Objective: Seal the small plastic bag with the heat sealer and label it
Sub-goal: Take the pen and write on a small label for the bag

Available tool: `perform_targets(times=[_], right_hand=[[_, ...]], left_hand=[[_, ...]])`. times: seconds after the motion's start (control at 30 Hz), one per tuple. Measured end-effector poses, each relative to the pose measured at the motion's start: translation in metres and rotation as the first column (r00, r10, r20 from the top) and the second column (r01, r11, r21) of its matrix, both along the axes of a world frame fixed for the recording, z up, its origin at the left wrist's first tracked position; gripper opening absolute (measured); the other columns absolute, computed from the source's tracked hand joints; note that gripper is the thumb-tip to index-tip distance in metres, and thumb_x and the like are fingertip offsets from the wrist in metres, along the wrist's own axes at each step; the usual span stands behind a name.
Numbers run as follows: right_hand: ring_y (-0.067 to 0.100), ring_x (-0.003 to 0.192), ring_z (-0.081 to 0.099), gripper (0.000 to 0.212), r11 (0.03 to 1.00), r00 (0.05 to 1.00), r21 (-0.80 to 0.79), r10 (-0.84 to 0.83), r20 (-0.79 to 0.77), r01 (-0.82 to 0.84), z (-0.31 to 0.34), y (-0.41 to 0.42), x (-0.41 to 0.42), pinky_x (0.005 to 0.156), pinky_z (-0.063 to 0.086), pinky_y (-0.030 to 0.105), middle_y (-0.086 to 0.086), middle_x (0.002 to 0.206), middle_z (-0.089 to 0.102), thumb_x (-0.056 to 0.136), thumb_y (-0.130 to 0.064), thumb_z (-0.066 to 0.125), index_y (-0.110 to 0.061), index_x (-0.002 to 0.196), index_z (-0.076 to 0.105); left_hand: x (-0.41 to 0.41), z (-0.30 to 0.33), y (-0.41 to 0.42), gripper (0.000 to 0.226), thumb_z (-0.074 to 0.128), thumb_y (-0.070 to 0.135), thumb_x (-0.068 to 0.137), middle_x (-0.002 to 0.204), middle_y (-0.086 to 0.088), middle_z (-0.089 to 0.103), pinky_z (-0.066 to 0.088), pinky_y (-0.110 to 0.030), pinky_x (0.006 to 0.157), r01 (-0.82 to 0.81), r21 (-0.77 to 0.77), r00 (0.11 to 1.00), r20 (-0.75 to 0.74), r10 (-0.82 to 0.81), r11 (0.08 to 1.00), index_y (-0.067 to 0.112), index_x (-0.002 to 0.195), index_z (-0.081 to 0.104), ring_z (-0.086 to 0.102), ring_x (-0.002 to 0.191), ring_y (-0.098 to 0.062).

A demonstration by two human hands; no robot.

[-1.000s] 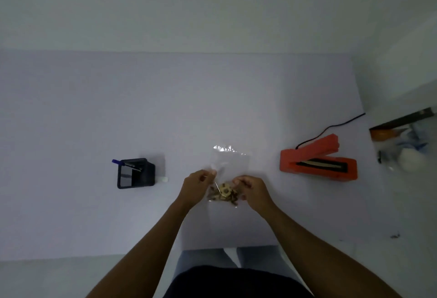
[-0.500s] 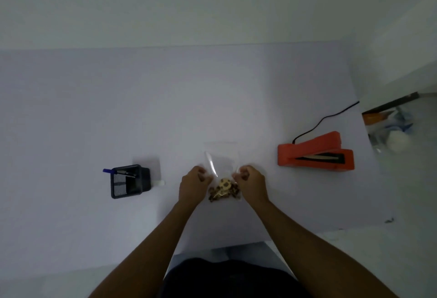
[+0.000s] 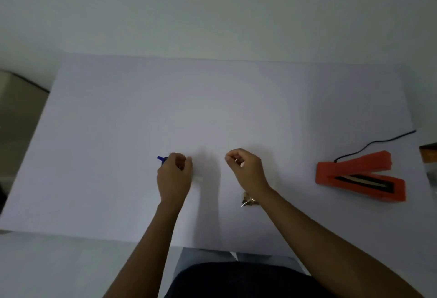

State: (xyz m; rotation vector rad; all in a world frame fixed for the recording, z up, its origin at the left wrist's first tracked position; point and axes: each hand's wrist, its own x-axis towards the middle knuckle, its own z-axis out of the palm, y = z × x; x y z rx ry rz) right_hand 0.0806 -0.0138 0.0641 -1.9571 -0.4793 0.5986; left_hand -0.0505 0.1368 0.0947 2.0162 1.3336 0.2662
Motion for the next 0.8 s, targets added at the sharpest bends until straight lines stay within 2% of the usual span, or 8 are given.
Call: perform_targets(times=[0.07,0.13,0.23,0.37,0.57,0.67,0.73,0.8], right_hand=[[0.014,0.065,0.057,0.005,0.995,0.995,0.019,0.098,0.018,-0.098,0.007,0.031,-0.015,0.064,0.046,0.017,-0.003,0.081,0.071,0.09,-0.018,0.07,-0.014,0.087,0.073],[0.009,0.062,0.054,0.005,0.982,0.982,-0.004,0.188,0.033,-0.188,0.009,0.06,-0.032,0.063,0.047,0.019,-0.005,0.082,0.07,0.089,-0.02,0.071,-0.015,0.09,0.073],[0.002,0.065,0.054,0.011,0.962,0.966,-0.102,0.258,0.036,-0.253,0.003,0.099,-0.059,0.066,0.046,0.016,-0.001,0.089,0.07,0.088,-0.019,0.072,-0.014,0.097,0.075],[0.018,0.082,0.061,0.013,0.918,0.943,-0.315,0.298,0.146,-0.241,-0.009,0.137,-0.087,0.074,0.053,0.029,0.006,0.09,0.07,0.092,-0.02,0.065,-0.012,0.093,0.075],[0.022,0.089,0.058,0.014,0.86,0.913,-0.477,0.327,0.243,-0.181,-0.025,0.162,-0.103,0.077,0.052,0.037,0.006,0.086,0.069,0.092,-0.02,0.064,-0.015,0.093,0.078],[0.023,0.093,0.058,0.015,0.891,0.928,-0.432,0.271,0.255,-0.141,-0.028,0.164,-0.108,0.08,0.051,0.035,0.007,0.092,0.07,0.092,-0.018,0.066,-0.014,0.101,0.078],[0.021,0.098,0.056,0.019,0.941,0.949,-0.332,0.165,0.268,-0.07,-0.022,0.161,-0.107,0.083,0.05,0.031,0.007,0.1,0.069,0.093,-0.019,0.066,-0.011,0.108,0.075],[0.019,0.1,0.057,0.019,0.973,0.95,-0.229,0.038,0.309,0.036,-0.011,0.157,-0.105,0.085,0.051,0.031,0.004,0.105,0.07,0.095,-0.019,0.065,-0.01,0.109,0.073]], left_hand=[[-0.017,0.005,0.029,0.016,0.062,0.034,0.091,0.08,0.006,0.067,0.049,-0.025,0.062,-0.089,0.018,0.996,0.005,0.089,0.996,0.018,0.09,0.064,0.063,0.07,-0.012],[-0.033,0.004,0.055,0.019,0.063,0.036,0.09,0.082,0.004,0.068,0.045,-0.022,0.058,-0.094,-0.017,0.995,-0.036,0.094,0.995,0.017,0.09,0.065,0.061,0.068,-0.01],[-0.055,-0.009,0.083,0.027,0.066,0.039,0.088,0.086,0.001,0.07,0.045,-0.022,0.06,0.037,-0.123,0.989,-0.141,-0.055,0.992,0.014,0.096,0.068,0.061,0.071,-0.011],[-0.072,-0.031,0.099,0.028,0.063,0.038,0.091,0.096,-0.001,0.073,0.049,-0.025,0.072,0.248,-0.225,0.94,-0.179,-0.29,0.942,0.017,0.108,0.07,0.064,0.079,-0.013],[-0.075,-0.043,0.105,0.021,0.063,0.031,0.093,0.084,0.001,0.075,0.049,-0.021,0.068,0.394,-0.255,0.902,-0.075,-0.424,0.883,0.015,0.091,0.076,0.067,0.071,-0.013],[-0.071,-0.046,0.11,0.026,0.063,0.024,0.092,0.068,-0.004,0.071,0.051,-0.027,0.061,0.422,-0.256,0.89,-0.064,-0.451,0.87,0.007,0.075,0.073,0.062,0.057,-0.014],[-0.067,-0.045,0.117,0.029,0.062,0.02,0.09,0.058,-0.005,0.065,0.048,-0.03,0.053,0.415,-0.246,0.894,-0.07,-0.443,0.876,0.004,0.066,0.068,0.053,0.047,-0.013],[-0.062,-0.041,0.128,0.027,0.063,0.02,0.088,0.058,-0.004,0.065,0.05,-0.031,0.051,0.412,-0.215,0.896,-0.079,-0.436,0.885,0.005,0.066,0.068,0.054,0.047,-0.012]])
